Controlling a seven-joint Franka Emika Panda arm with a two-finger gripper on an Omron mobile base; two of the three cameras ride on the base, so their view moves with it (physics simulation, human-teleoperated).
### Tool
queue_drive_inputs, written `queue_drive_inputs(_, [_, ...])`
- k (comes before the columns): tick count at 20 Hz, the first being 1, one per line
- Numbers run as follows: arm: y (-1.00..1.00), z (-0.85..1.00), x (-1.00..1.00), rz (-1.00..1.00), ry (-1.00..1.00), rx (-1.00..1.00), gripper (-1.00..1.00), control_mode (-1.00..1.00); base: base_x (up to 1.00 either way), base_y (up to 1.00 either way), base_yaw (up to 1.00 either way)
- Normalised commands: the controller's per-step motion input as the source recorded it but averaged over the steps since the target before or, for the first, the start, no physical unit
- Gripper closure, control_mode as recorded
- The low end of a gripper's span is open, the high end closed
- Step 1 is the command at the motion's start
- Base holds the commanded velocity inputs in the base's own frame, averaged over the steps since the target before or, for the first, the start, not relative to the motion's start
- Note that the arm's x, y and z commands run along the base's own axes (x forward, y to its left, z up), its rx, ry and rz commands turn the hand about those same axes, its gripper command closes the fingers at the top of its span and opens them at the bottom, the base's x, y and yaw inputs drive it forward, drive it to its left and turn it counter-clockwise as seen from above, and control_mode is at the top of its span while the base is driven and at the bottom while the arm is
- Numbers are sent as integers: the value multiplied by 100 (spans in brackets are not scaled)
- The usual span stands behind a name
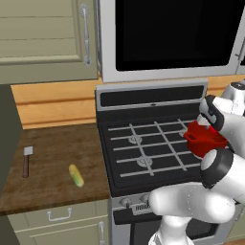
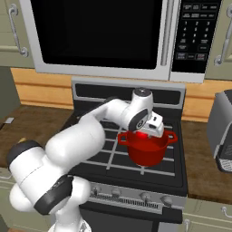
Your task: Put the cucumber and tomato in the pot. Retrieve the spatula and lightly stir the vegetables in the pot.
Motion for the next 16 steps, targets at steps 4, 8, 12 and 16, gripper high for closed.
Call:
queue_drive_inputs(4, [-4, -48, 6, 0, 0, 0, 100, -100, 0, 0, 0])
queue_drive_inputs(8, [-1, -44, 20, 0, 0, 0, 100, -100, 0, 0, 0])
queue_drive_inputs(12, [-3, -33, 13, 0, 0, 0, 100, -100, 0, 0, 0])
queue_drive_inputs(16, [0, -36, 1, 0, 0, 0, 100, -100, 0, 0, 0])
